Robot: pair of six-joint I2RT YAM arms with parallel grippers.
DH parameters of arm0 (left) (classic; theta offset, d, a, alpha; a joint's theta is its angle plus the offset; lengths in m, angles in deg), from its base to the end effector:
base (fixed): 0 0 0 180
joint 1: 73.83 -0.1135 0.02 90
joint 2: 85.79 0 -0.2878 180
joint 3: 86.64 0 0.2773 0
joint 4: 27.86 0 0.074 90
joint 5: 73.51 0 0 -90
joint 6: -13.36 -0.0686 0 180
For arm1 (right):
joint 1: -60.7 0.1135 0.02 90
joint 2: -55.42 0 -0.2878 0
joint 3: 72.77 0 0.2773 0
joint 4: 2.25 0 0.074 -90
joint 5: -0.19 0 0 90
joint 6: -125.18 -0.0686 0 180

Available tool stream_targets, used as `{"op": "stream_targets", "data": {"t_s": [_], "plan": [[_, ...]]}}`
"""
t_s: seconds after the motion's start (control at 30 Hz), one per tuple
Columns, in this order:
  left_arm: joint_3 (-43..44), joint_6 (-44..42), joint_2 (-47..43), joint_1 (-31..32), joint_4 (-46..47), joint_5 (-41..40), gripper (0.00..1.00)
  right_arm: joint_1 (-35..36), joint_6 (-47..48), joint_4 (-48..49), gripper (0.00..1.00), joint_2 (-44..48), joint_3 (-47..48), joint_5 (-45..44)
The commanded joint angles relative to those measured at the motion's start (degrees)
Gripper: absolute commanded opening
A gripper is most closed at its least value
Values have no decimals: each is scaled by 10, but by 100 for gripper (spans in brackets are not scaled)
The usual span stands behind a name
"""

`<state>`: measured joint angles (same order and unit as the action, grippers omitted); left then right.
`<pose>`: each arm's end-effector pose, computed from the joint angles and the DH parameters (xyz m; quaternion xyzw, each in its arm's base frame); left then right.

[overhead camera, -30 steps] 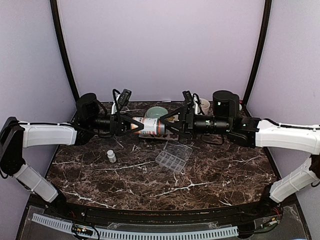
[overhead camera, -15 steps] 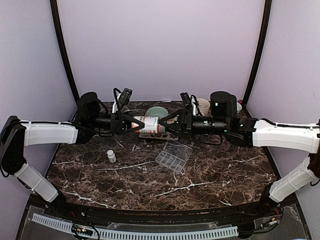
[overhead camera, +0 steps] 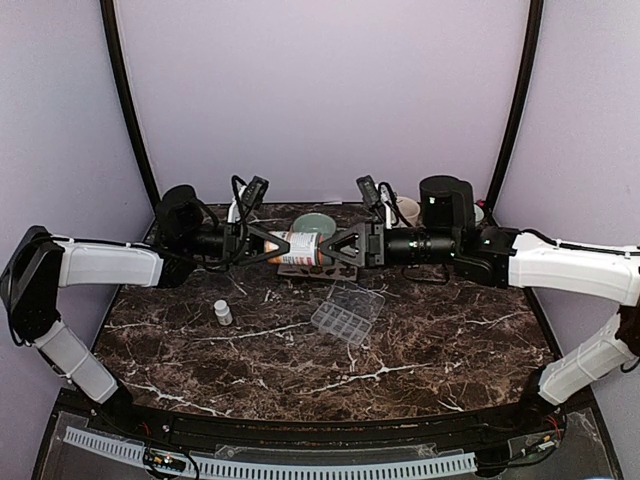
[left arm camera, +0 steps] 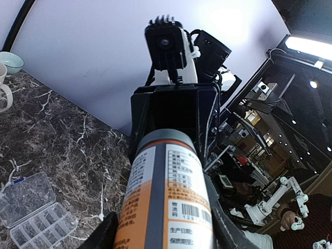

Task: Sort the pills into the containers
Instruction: Unscrew the lid of the pill bottle.

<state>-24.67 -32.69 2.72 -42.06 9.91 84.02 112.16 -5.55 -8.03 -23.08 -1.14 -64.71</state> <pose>0.2717 -0.2429 0.2968 0.3712 0.5701 -0.6728 0.2908 0.2082 0.3081 0.3325 -0.2064 0.7460 0.5571 0.3008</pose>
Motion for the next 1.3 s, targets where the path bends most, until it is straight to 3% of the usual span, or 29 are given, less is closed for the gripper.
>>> {"op": "stream_targets", "data": {"t_s": [0.0,0.13,0.37,0.47,0.7,0.8,1.03,1.27], "plan": [[22,110,8,3,126,38,23,3,170,-44,24,30,1,-30],[26,196,29,3,216,55,24,18,287,-68,24,53,-15,-71],[30,279,49,3,295,67,24,92,432,-90,26,50,-32,-240],[30,291,51,2,307,70,24,113,457,-73,26,50,-49,-289],[25,304,56,3,323,79,23,120,472,-60,29,63,-59,-309],[21,308,57,3,334,79,23,120,473,-68,37,60,-51,-307],[13,274,48,3,307,71,22,120,444,-66,70,71,-44,-289],[10,255,46,3,296,68,22,118,428,-63,77,85,-42,-281]]}}
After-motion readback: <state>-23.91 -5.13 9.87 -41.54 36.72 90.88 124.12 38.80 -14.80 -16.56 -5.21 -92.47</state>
